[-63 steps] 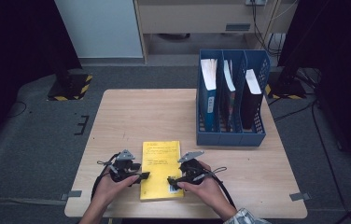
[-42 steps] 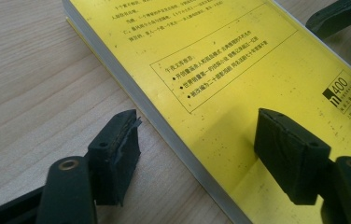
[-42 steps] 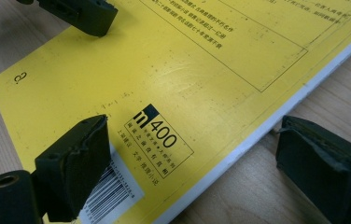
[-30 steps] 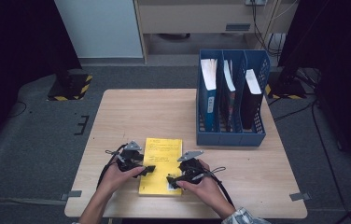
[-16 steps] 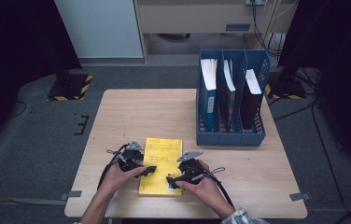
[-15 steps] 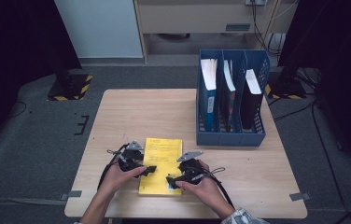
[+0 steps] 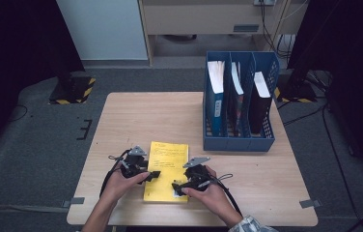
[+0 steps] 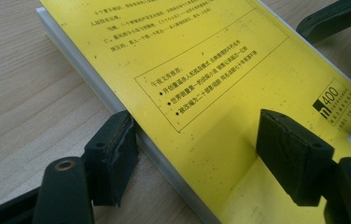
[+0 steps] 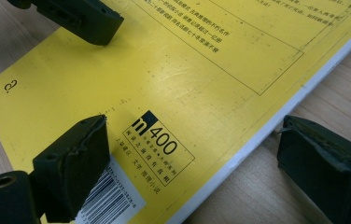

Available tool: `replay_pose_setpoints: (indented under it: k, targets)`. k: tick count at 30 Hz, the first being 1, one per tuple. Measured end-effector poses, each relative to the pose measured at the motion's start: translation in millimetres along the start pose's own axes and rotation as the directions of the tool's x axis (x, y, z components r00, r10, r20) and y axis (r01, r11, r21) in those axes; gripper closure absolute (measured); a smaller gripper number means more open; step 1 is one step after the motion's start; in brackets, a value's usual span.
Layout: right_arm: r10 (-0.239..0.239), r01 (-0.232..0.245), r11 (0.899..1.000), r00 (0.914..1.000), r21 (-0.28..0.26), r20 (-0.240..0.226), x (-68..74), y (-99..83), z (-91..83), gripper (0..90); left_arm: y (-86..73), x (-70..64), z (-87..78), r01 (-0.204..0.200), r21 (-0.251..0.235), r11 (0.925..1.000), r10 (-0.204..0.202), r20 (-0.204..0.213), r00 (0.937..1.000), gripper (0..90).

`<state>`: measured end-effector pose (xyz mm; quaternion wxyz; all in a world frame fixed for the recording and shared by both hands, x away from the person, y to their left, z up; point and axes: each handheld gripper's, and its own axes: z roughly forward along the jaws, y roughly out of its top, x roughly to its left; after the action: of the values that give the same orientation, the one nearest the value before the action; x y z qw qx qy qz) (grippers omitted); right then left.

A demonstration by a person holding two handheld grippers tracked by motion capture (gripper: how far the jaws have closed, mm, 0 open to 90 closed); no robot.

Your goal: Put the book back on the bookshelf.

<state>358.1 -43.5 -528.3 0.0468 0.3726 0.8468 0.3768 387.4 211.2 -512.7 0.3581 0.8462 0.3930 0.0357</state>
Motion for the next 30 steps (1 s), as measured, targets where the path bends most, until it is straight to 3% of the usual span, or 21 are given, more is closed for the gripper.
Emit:
replay_pose_setpoints:
  k: [7, 10, 13, 15, 22, 25, 30]
  targets:
    - [0.002, -0.002, 1.000, 1.0000, -0.006, -0.001, 0.0, -0.5, 0.1, 9.3, -0.8, -3.2, -4.5, -0.001, -0.016, 0.9999, 0.002, 0.008, 1.0000, 31.7]
    - [-0.002, 0.002, 1.000, 1.0000, -0.005, -0.004, -0.5, -0.7, -0.1, 9.3, -1.0, -4.6, -7.5, 0.030, -0.052, 0.9982, -0.026, 0.073, 0.9970, 34.4]
    - [0.001, -0.001, 1.000, 1.0000, -0.009, -0.008, -0.7, -1.0, -0.2, 9.2, -0.6, -8.0, -6.1, 0.003, -0.037, 0.9993, -0.001, 0.050, 0.9987, 33.6]
    - [-0.001, 0.001, 1.000, 1.0000, -0.009, -0.008, -0.8, -1.1, -0.2, 9.3, -0.8, -8.7, -6.8, -0.003, -0.027, 0.9996, 0.005, 0.058, 0.9983, 32.4]
    - [-0.005, 0.005, 1.000, 0.9999, -0.010, -0.014, -1.7, -1.3, -0.5, 9.2, 0.0, -8.8, -14.0, 0.002, -0.065, 0.9979, 0.004, 0.103, 0.9947, 31.5]
    - [-0.007, 0.007, 1.000, 0.9998, -0.008, -0.017, -2.4, -1.3, -0.8, 9.2, 2.9, -10.5, -9.4, -0.035, -0.053, 0.9980, 0.040, 0.092, 0.9950, 30.3]
    - [0.000, 0.000, 1.000, 0.9998, -0.008, -0.019, -2.4, -1.4, -0.8, 9.2, 7.0, -11.0, -8.9, -0.021, -0.083, 0.9963, 0.029, 0.107, 0.9938, 28.1]
